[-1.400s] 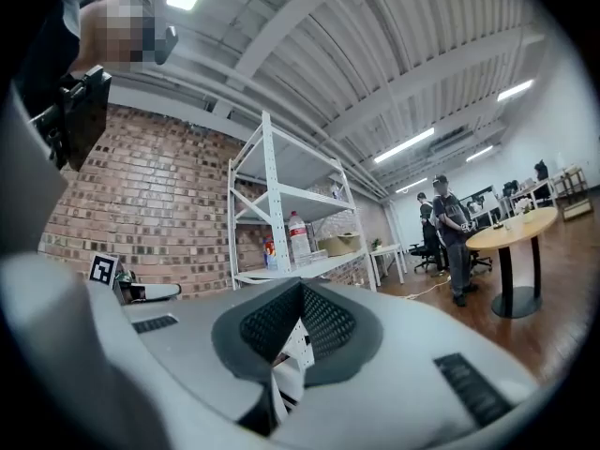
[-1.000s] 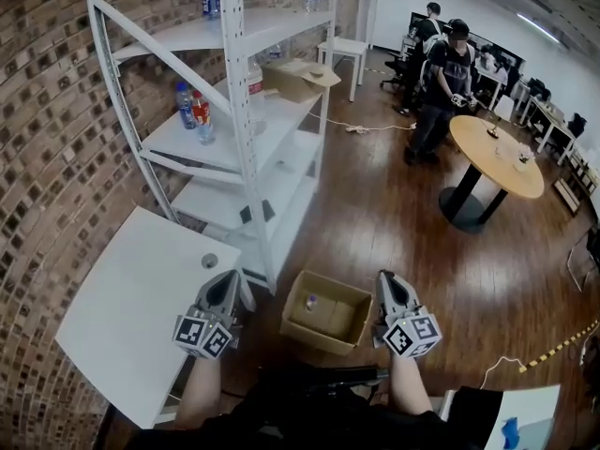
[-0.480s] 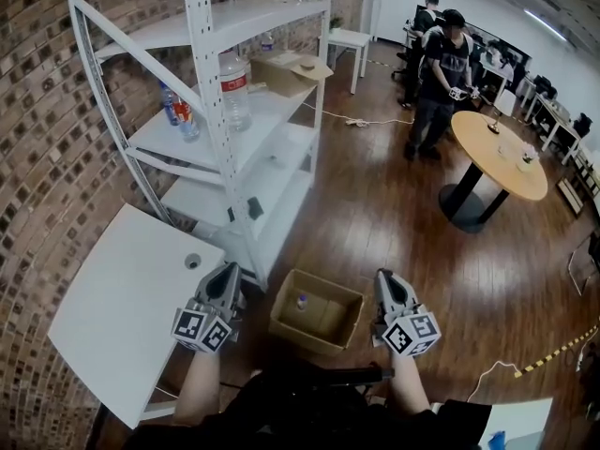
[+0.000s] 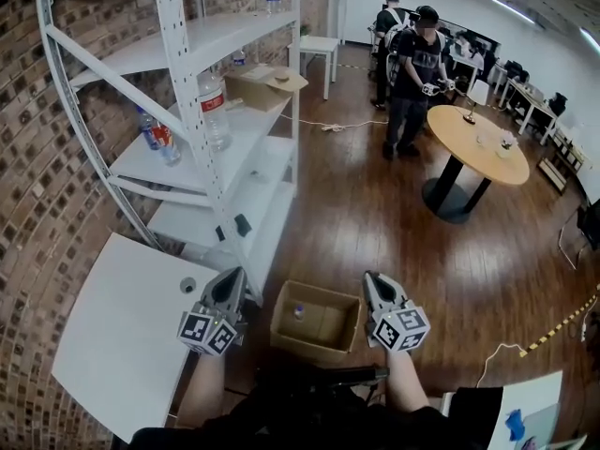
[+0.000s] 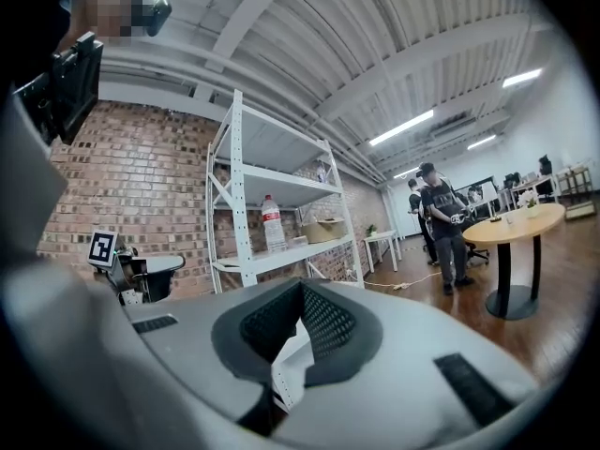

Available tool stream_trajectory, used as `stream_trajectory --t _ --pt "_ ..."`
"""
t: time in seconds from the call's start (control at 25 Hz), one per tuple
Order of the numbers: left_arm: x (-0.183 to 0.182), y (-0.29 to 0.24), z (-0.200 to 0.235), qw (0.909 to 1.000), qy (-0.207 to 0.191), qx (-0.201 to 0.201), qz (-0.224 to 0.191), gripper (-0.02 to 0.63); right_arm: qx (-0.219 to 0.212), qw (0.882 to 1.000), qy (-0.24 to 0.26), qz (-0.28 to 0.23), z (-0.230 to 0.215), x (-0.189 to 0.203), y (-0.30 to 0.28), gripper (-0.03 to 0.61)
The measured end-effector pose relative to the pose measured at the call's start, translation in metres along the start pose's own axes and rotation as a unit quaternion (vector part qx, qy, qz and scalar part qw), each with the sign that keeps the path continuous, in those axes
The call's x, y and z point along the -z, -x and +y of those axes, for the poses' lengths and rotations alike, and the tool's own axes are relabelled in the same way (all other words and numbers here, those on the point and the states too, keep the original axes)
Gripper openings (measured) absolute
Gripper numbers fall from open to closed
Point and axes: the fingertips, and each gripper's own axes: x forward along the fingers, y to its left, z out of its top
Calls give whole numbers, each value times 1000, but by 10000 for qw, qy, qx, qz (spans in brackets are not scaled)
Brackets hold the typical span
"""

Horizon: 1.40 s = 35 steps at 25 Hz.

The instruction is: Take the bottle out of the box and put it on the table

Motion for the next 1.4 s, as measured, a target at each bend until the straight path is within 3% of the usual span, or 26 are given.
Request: stream_trajectory --t 0.28,0.56,1.08,1.4 --pt "17 -4 2 9996 153 129 221 2 42 9995 -10 303 7 19 -2 5" --pt "67 5 13 9960 411 26 791 2 40 9957 -298 875 10 75 -14 5" --pt "159 7 8 9817 708 -86 1766 2 -406 9800 -643 1838 38 160 -23 5" --pt "205 -3 26 9741 619 -180 2169 2 -453 9738 -614 2143 38 200 -49 5"
